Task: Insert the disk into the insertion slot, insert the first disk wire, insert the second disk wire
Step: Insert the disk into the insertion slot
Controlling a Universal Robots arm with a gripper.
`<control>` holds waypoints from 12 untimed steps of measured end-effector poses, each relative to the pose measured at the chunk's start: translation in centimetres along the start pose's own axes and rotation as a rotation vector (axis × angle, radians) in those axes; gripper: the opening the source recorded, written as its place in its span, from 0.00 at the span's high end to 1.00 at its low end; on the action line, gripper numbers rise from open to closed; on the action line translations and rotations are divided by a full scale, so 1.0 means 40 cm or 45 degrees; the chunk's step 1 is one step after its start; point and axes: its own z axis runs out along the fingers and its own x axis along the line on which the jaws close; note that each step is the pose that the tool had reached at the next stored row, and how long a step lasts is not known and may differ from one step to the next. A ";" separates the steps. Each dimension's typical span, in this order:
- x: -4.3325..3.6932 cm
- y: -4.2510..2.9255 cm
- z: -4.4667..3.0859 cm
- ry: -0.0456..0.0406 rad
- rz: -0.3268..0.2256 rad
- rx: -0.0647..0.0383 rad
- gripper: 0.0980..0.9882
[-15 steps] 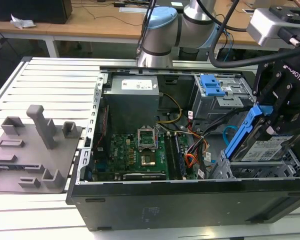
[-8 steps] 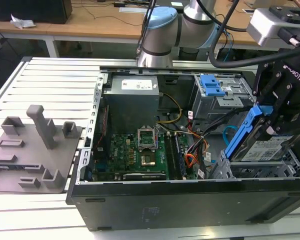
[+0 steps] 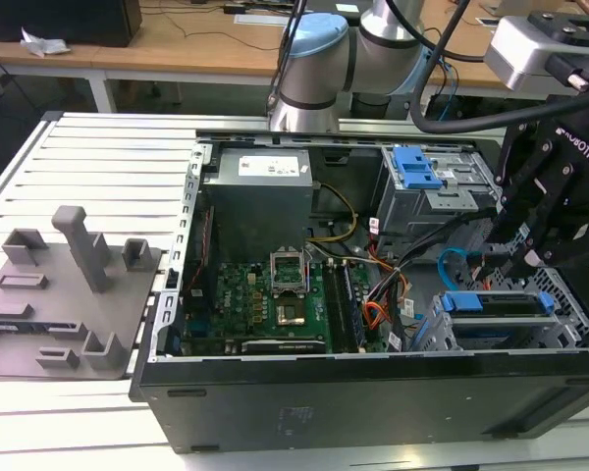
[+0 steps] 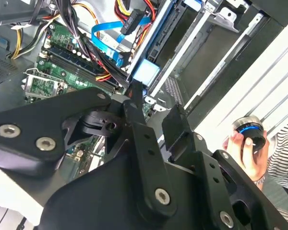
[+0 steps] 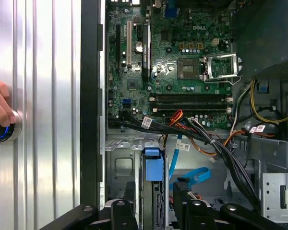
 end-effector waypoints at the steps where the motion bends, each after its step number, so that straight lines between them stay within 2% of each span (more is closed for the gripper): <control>1: 0.000 0.000 0.000 0.000 0.000 0.000 0.63; 2: 0.000 0.000 0.000 0.000 0.000 0.000 0.63; 5: 0.000 0.000 0.000 0.000 0.000 0.000 0.85; 6: 0.000 0.000 0.000 0.000 0.000 0.000 0.85; 8: 0.000 0.000 0.000 0.000 0.000 0.000 0.98; 12: 0.000 0.000 0.001 0.000 0.000 0.000 0.99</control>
